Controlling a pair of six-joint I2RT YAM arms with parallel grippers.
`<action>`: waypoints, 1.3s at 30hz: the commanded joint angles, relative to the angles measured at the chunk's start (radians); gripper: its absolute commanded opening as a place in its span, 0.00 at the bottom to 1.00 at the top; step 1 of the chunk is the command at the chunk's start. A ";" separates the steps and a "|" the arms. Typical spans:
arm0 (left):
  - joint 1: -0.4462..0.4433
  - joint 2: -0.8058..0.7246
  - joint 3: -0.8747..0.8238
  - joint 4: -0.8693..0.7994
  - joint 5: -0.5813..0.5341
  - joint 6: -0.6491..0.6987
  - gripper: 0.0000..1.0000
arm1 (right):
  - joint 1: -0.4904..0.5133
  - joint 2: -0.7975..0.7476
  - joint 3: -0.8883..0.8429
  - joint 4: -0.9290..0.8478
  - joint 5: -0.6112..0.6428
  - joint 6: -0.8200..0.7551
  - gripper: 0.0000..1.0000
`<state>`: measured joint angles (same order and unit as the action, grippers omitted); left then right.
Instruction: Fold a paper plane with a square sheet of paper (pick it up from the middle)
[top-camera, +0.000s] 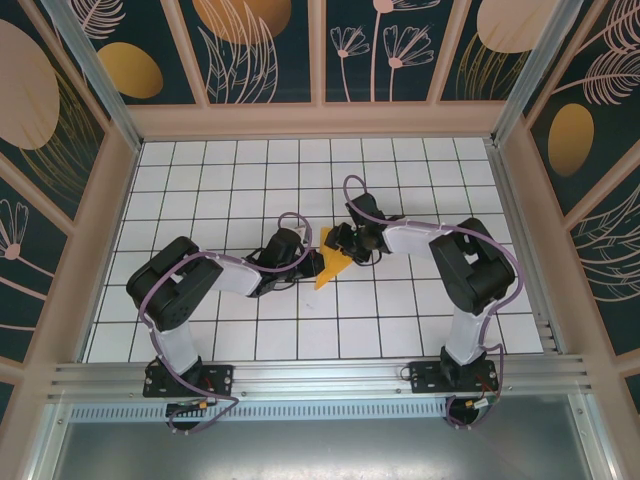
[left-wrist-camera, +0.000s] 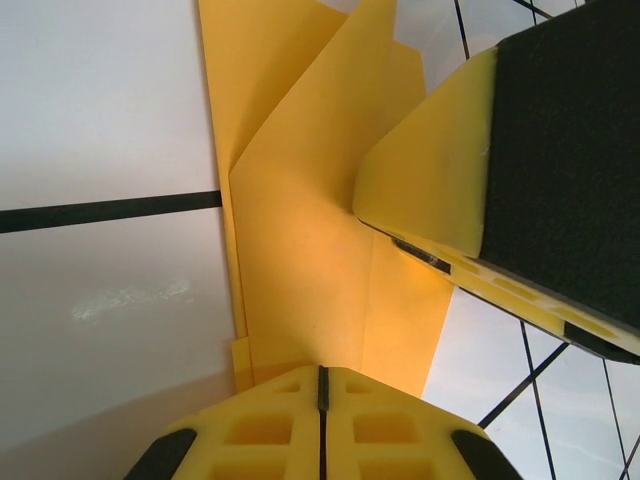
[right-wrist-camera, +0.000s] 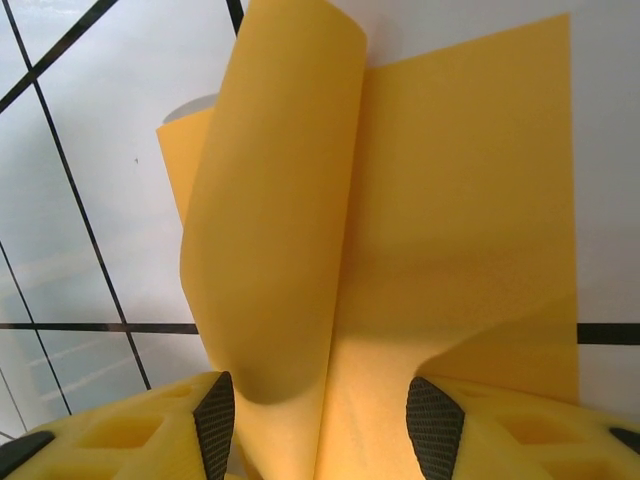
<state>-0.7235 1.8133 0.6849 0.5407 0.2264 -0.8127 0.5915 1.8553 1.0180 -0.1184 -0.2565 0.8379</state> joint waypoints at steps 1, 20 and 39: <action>0.003 0.020 0.013 -0.035 -0.009 0.007 0.09 | 0.015 0.149 -0.055 -0.128 0.137 -0.035 0.56; 0.018 -0.161 -0.062 0.019 -0.091 -0.046 0.17 | 0.043 0.215 -0.028 -0.189 0.221 -0.052 0.52; 0.021 -0.062 -0.044 0.111 0.053 -0.063 0.15 | 0.048 0.240 -0.022 -0.216 0.235 0.001 0.49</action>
<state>-0.7082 1.7191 0.6209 0.6178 0.2352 -0.8696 0.6434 1.9011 1.0870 -0.2016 -0.1097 0.8219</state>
